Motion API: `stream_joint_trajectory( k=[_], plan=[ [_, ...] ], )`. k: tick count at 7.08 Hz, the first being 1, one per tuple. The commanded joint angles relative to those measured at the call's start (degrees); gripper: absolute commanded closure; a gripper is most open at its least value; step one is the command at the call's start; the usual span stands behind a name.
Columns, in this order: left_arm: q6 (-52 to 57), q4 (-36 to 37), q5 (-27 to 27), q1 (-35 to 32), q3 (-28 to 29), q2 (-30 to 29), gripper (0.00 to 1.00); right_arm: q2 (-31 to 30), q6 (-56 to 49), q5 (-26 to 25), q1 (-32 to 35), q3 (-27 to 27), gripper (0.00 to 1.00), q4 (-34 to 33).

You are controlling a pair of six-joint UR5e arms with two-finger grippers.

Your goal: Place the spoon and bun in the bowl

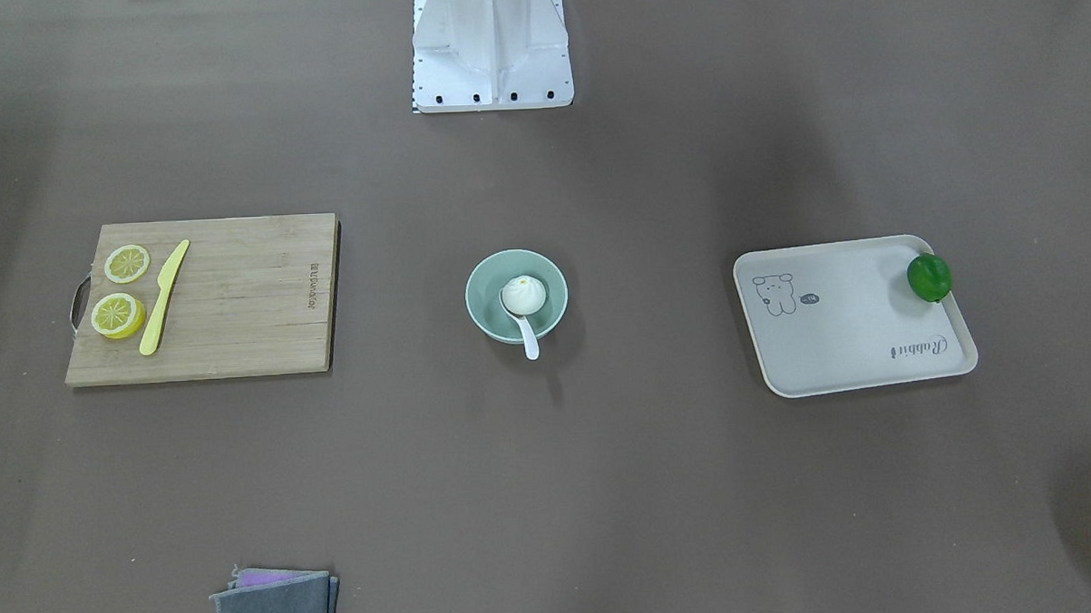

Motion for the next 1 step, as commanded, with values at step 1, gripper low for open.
stream_joint_trajectory(
  k=[1],
  plan=[
    [0.0, 0.1, 0.2, -0.2, -0.7, 0.0, 0.02, 0.0, -0.1, -0.5, 0.5, 0.1, 0.00, 0.0]
  ],
)
